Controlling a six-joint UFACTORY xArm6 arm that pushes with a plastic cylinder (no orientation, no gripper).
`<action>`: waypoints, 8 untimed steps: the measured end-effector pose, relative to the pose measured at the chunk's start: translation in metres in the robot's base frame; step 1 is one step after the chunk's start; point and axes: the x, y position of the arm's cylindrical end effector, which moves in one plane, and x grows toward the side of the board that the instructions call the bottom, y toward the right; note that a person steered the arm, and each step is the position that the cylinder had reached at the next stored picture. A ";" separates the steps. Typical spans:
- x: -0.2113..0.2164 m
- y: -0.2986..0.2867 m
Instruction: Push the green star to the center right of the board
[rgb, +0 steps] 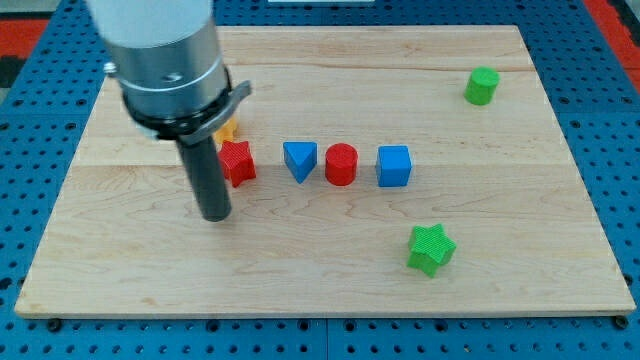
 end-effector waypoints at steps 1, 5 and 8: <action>-0.027 -0.038; -0.094 -0.086; -0.110 -0.110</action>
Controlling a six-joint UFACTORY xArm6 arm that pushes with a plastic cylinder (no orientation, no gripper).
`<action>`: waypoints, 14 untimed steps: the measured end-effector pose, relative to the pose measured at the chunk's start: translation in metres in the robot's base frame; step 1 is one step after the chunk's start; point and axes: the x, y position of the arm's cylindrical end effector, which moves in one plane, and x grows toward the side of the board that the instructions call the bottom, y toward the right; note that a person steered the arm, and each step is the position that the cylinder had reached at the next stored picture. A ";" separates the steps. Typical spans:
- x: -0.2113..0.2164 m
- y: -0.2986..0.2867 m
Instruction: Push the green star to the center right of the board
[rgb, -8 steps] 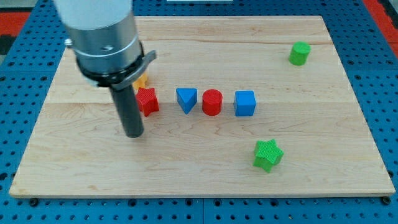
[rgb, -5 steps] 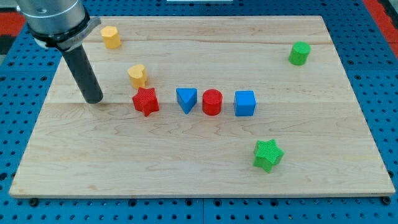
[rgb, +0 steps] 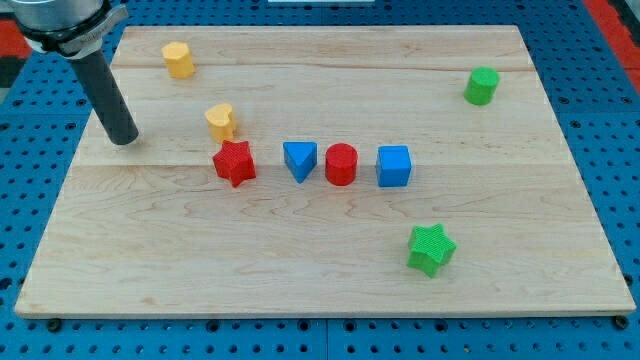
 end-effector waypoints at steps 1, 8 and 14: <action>-0.005 -0.005; -0.017 -0.016; 0.169 0.231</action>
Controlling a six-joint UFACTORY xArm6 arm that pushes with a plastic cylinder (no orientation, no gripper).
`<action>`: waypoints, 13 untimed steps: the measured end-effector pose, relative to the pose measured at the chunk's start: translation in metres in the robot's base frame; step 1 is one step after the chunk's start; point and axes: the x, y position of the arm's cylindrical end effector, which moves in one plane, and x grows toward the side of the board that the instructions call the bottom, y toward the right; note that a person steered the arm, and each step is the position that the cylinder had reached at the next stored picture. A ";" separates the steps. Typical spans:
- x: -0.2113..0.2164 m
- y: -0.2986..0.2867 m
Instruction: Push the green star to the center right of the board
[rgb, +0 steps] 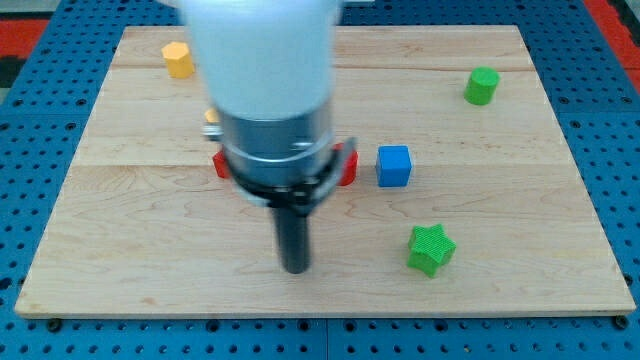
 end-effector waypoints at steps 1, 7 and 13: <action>0.005 0.051; 0.022 0.158; -0.062 0.217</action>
